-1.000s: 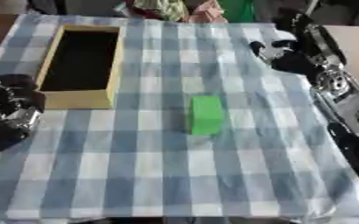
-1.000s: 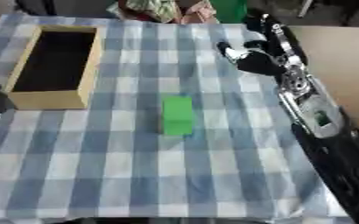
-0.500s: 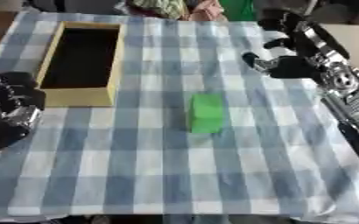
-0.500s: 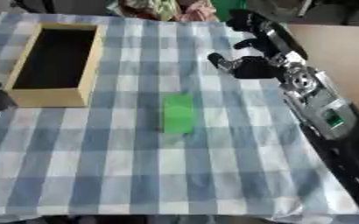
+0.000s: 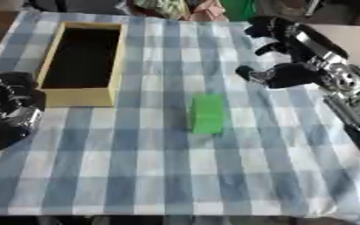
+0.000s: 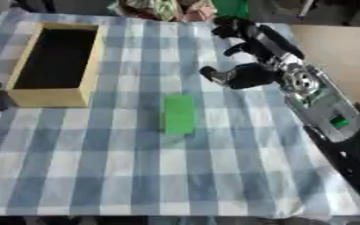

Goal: Pick up objects on the table and place them in the box.

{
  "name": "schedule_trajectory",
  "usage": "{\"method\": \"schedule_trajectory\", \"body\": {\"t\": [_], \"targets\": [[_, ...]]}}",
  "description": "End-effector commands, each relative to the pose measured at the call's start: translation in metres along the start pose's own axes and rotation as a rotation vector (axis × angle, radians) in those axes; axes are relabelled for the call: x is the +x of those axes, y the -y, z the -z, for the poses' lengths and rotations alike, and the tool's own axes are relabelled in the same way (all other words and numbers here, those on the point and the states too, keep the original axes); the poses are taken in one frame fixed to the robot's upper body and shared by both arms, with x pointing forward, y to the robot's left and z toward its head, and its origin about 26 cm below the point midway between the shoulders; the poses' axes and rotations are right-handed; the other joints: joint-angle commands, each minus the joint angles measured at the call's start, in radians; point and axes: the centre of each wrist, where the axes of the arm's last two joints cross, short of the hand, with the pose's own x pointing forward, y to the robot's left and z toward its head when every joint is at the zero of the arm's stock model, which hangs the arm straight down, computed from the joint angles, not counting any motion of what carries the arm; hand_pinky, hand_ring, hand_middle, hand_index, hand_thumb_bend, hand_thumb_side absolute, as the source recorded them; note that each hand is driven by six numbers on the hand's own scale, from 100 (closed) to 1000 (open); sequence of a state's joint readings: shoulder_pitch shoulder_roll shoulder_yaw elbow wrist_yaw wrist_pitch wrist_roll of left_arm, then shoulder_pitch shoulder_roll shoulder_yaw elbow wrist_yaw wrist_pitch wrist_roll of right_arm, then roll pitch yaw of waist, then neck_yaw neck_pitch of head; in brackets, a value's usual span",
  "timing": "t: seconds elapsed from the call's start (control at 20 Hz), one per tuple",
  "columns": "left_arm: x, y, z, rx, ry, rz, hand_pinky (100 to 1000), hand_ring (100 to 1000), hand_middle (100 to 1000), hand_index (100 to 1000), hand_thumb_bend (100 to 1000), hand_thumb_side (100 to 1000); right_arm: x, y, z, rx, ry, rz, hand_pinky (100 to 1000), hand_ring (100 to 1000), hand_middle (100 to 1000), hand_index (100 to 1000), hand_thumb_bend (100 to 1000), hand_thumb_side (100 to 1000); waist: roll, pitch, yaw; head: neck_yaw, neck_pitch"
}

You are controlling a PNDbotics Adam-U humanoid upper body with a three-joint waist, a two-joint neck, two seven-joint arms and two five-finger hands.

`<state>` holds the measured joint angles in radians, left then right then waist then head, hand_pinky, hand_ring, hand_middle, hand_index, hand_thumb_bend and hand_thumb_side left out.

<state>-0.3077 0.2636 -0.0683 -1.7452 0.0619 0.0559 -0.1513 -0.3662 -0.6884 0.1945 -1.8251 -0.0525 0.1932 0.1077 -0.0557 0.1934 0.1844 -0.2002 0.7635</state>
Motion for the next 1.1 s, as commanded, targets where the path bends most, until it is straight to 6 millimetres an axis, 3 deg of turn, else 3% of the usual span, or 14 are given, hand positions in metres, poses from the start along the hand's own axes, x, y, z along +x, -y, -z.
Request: {"method": "schedule_trajectory", "body": {"t": [0.05,1.1], "targets": [[0.005,-0.006,0.001,0.003,0.014,0.022,578,649,610,725,279,111,0.010,0.008,0.000,0.041,0.017,-0.059,742,919,818,931,449,100,0.002,-0.017,0.000,0.002,0.006],[0.006,-0.004,0.002,-0.005,0.016,0.022,579,649,609,725,278,111,0.014,-0.010,0.007,0.278,0.006,-0.129,752,920,823,933,453,100,-0.003,-0.013,0.007,-0.002,0.006]]}}
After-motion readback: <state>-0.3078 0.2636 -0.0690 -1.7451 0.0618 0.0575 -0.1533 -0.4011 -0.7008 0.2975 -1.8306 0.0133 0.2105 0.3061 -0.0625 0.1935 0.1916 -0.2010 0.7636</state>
